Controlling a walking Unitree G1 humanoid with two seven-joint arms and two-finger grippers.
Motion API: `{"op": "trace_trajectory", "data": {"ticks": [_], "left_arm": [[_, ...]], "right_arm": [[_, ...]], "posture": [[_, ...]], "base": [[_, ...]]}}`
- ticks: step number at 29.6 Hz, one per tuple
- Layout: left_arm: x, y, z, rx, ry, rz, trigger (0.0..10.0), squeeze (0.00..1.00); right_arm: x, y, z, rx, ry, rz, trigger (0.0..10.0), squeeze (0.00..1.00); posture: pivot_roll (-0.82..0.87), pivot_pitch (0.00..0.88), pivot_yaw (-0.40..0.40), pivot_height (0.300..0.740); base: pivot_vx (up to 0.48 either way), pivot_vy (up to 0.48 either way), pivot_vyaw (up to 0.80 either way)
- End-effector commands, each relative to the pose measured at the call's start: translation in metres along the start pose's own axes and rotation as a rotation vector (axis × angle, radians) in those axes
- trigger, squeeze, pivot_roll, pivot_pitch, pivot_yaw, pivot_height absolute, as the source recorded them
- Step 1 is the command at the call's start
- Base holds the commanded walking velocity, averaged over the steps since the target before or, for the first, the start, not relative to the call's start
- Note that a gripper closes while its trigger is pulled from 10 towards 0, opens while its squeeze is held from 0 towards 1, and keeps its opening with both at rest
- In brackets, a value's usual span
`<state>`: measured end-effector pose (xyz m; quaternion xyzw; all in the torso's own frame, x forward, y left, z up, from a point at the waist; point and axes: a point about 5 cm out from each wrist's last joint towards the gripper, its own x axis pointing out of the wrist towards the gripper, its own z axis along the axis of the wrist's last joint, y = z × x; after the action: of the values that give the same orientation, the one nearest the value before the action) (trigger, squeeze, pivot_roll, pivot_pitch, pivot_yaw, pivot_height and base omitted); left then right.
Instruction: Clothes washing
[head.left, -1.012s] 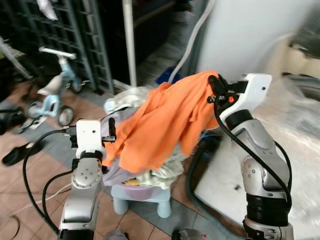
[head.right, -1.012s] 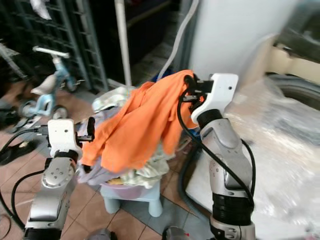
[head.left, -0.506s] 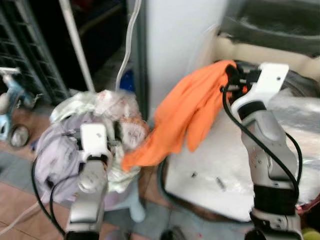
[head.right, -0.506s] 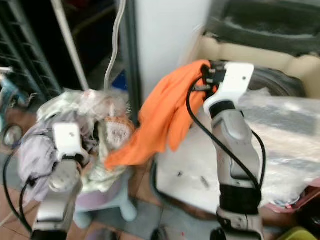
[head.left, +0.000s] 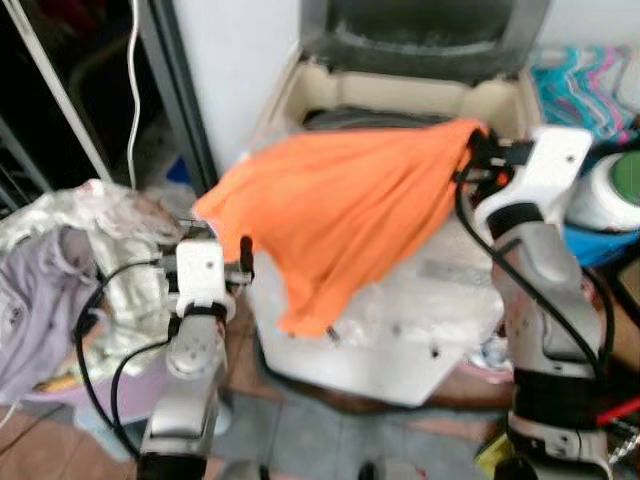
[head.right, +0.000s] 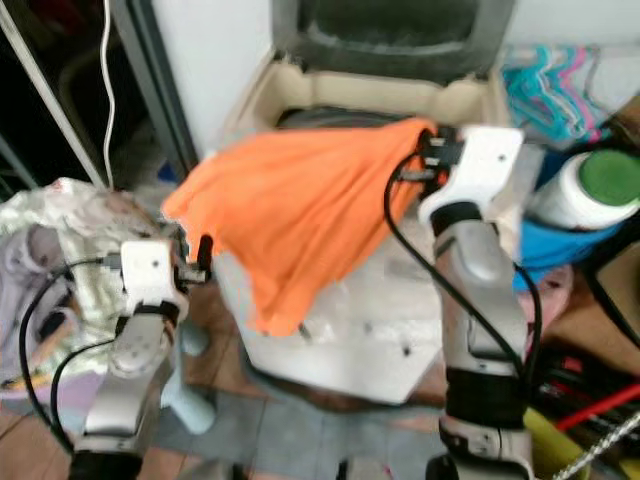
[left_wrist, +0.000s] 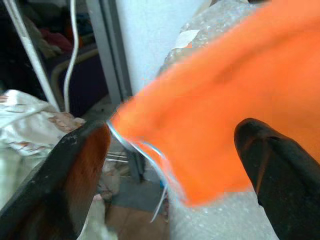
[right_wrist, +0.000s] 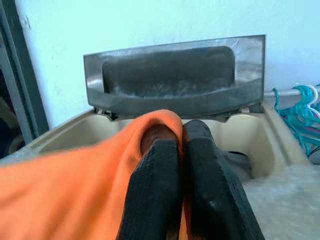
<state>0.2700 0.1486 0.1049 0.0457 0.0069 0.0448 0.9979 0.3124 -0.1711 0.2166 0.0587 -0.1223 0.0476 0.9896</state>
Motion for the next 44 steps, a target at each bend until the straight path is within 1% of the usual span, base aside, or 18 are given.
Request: {"op": "trace_trajectory", "data": {"ticks": [1, 6, 11, 13, 14, 16, 17, 18, 19, 23, 30, 34, 37, 38, 41, 42, 43, 44], "left_arm": [[0.0, 0.009, -0.001, 0.004, 0.004, 0.029, 10.0, 0.0], [-0.001, 0.014, -0.002, -0.001, 0.012, 0.05, 10.0, 0.0], [-0.001, 0.016, -0.002, -0.003, 0.015, 0.058, 10.0, 0.0], [0.0, 0.017, -0.001, -0.016, 0.012, 0.067, 10.0, 0.0], [0.0, 0.017, -0.001, -0.016, 0.012, 0.067, 10.0, 0.0], [0.0, 0.018, 0.001, -0.017, 0.007, 0.07, 10.0, 0.0], [0.0, 0.018, 0.001, -0.017, 0.007, 0.07, 10.0, 0.0], [-0.001, 0.019, 0.001, -0.017, 0.005, 0.075, 10.0, 0.0], [-0.001, 0.02, 0.001, -0.017, 0.005, 0.077, 10.0, 0.0], [-0.002, 0.021, -0.001, -0.028, 0.015, 0.084, 10.0, 0.0], [-0.004, 0.02, -0.002, -0.033, 0.018, 0.072, 10.0, 0.0], [-0.004, 0.019, -0.003, -0.045, 0.03, 0.073, 10.0, 0.0], [-0.004, 0.018, -0.004, -0.048, 0.035, 0.071, 10.0, 0.0], [-0.003, 0.017, -0.003, -0.048, 0.032, 0.07, 10.0, 0.0], [-0.002, 0.017, -0.003, -0.042, 0.031, 0.067, 10.0, 0.0], [-0.002, 0.017, -0.004, -0.044, 0.041, 0.07, 10.0, 0.0], [-0.002, 0.017, -0.004, -0.044, 0.041, 0.07, 10.0, 0.0], [-0.002, 0.017, -0.004, -0.04, 0.038, 0.068, 10.0, 0.0]], "right_arm": [[0.001, 0.01, 0.001, 0.002, -0.011, 0.046, 10.0, 0.0], [-0.002, 0.016, -0.008, 0.007, 0.023, 0.089, 10.0, 0.0], [-0.005, 0.021, -0.014, -0.012, 0.041, 0.124, 10.0, 0.0], [-0.006, 0.026, -0.015, -0.037, 0.039, 0.167, 10.0, 0.0], [-0.006, 0.026, -0.015, -0.037, 0.039, 0.167, 10.0, 0.0], [-0.007, 0.034, -0.015, -0.074, 0.034, 0.229, 10.0, 0.0], [-0.007, 0.034, -0.015, -0.074, 0.034, 0.229, 10.0, 0.0], [-0.008, 0.038, -0.014, -0.108, 0.027, 0.268, 10.0, 0.0], [-0.009, 0.041, -0.015, -0.122, 0.025, 0.29, 10.0, 0.0], [-0.008, 0.046, -0.014, -0.151, 0.011, 0.339, 10.0, 0.0], [-0.001, 0.047, -0.008, -0.15, -0.016, 0.336, 10.0, 0.0], [0.003, 0.053, 0.0, -0.257, -0.069, 0.408, 10.0, 0.0], [0.008, 0.055, 0.004, -0.279, -0.091, 0.429, 10.0, 0.0], [0.013, 0.057, 0.008, -0.3, -0.111, 0.45, 10.0, 0.0], [0.02, 0.059, 0.014, -0.321, -0.134, 0.471, 10.0, 0.0], [0.027, 0.059, 0.02, -0.323, -0.148, 0.474, 10.0, 0.0], [0.027, 0.059, 0.02, -0.323, -0.148, 0.474, 10.0, 0.0], [0.037, 0.058, 0.028, -0.323, -0.165, 0.466, 10.0, 0.0]], "posture": [[-0.07, 0.0, 0.013, 0.74], [-0.06, 0.0, 0.015, 0.74], [-0.06, 0.0, 0.015, 0.74], [-0.06, 0.0, 0.013, 0.74], [-0.06, 0.0, 0.013, 0.74], [-0.05, 0.0, 0.01, 0.74], [-0.05, 0.0, 0.01, 0.74], [-0.05, 0.0, 0.01, 0.74], [-0.05, 0.0, 0.008, 0.74], [-0.05, 0.0, 0.003, 0.74], [-0.05, 0.0, 0.001, 0.74], [-0.06, 0.0, -0.001, 0.74], [-0.06, 0.0, -0.002, 0.74], [-0.06, 0.0, 0.0, 0.74], [-0.06, 0.0, 0.0, 0.74], [-0.05, 0.0, 0.0, 0.74], [-0.05, 0.0, 0.0, 0.74], [-0.05, 0.0, 0.0, 0.74]], "base": [[0.0, 0.0, 0.0], [0.0, 0.0, 0.0], [0.0, 0.0, 0.0], [0.141, 0.0, 0.0], [0.281, 0.0, 0.0], [0.315, 0.0, 0.0], [0.319, 0.0, 0.0], [0.315, 0.0, 0.0], [0.334, 0.0, 0.0], [0.376, 0.209, 0.0], [0.394, 0.274, 0.0], [0.39, 0.279, 0.0], [0.355, 0.324, 0.0], [0.322, 0.356, 0.0], [0.315, 0.361, 0.0], [0.315, 0.36, 0.0], [0.315, 0.36, 0.0], [0.319, 0.36, 0.0]]}}
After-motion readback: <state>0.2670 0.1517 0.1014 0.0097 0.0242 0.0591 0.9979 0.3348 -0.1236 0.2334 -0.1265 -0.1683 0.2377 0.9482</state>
